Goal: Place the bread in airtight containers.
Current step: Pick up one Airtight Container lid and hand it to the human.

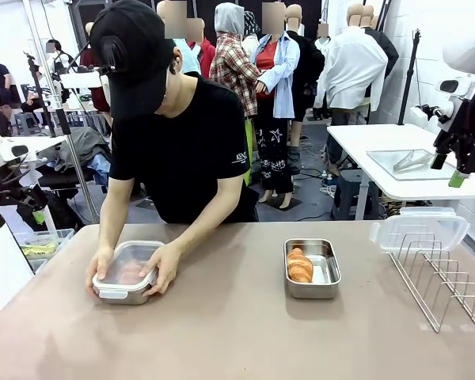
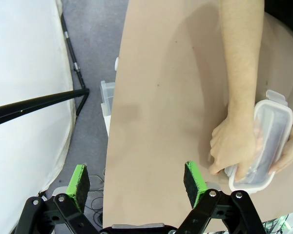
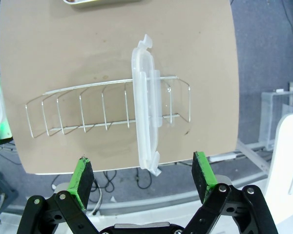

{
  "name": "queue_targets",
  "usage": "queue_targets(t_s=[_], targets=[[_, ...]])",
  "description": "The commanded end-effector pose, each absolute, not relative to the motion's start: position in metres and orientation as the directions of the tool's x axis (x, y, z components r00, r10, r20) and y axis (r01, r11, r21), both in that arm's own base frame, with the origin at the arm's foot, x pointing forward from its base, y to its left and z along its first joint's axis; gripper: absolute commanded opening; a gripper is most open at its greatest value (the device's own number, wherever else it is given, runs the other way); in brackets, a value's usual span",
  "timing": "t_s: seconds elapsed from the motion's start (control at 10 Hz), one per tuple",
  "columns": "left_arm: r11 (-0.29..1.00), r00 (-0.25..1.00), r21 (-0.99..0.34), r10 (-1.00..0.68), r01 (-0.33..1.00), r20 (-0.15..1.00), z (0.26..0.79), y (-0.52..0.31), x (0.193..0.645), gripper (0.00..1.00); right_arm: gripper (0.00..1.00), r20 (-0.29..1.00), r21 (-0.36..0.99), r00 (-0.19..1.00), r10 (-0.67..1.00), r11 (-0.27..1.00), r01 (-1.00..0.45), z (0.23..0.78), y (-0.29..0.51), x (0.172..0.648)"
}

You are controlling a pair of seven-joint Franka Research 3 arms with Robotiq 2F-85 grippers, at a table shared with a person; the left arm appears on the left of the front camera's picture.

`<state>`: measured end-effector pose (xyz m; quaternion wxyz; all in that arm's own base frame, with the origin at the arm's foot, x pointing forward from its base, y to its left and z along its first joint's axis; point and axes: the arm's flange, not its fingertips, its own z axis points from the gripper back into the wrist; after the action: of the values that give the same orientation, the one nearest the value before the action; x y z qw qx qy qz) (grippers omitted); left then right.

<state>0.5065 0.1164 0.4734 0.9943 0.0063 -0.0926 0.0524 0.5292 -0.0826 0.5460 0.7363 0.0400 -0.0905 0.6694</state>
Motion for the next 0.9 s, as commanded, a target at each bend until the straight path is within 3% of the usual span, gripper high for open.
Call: queue_targets(t_s=[0.0,0.8], targets=[[0.994,0.977,0.004,0.106,-0.109,0.182,0.4747,0.1172,0.5056,1.0,1.0,0.186,-0.059,0.08,0.979,0.092,-0.994,0.5428,-0.0819,0.5251],[0.994,0.977,0.004,0.106,-0.109,0.182,0.4747,0.1172,0.5056,1.0,1.0,0.186,-0.059,0.08,0.979,0.092,-0.994,0.5428,-0.0819,0.5251]])
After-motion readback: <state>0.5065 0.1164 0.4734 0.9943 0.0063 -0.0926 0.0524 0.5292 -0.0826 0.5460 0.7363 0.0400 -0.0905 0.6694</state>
